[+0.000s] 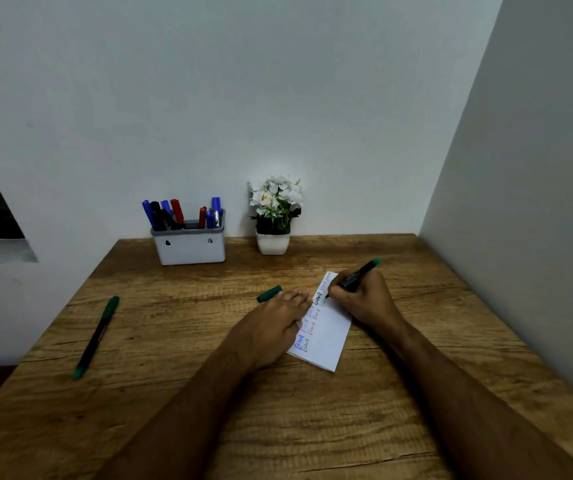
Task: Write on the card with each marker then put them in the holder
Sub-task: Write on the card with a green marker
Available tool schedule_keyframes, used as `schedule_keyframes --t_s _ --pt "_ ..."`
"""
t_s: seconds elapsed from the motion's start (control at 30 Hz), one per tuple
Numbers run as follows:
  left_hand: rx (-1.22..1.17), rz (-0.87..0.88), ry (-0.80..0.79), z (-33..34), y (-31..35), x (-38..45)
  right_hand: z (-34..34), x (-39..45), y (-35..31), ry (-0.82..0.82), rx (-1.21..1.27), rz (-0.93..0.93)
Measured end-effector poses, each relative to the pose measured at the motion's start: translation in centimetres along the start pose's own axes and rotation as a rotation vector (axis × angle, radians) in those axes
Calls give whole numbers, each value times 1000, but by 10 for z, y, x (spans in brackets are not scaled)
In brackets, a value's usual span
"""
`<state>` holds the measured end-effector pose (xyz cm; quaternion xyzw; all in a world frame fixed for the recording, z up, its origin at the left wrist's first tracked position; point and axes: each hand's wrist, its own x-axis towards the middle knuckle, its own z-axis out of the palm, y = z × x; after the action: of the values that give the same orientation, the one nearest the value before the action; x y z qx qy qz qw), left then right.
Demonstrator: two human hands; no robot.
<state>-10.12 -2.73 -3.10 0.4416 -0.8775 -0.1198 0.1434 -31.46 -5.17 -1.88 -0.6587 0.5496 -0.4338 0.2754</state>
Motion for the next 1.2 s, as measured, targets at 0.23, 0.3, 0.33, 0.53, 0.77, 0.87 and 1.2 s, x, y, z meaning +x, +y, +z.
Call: schedule_keyframes --t_s 0.23,0.3,0.33,0.53,0.77,0.87,1.2 --pt "13 3 0 1 -1 1 1 1 0 23 -14 14" --pt "11 5 5 1 -1 1 1 0 -1 14 -3 16" --pt "13 6 7 0 -1 1 1 -1 -1 7 5 16" --pt "-1 7 25 1 -1 0 -2 1 -1 42 58 19" --pt "-104 -10 82 -2 -2 -1 -2 0 -3 80 96 42" --pt "-197 -14 133 -7 1 -2 -2 -1 -6 95 129 59" --pt "-51 -218 285 -32 -11 13 -9 -5 -23 104 280 48"
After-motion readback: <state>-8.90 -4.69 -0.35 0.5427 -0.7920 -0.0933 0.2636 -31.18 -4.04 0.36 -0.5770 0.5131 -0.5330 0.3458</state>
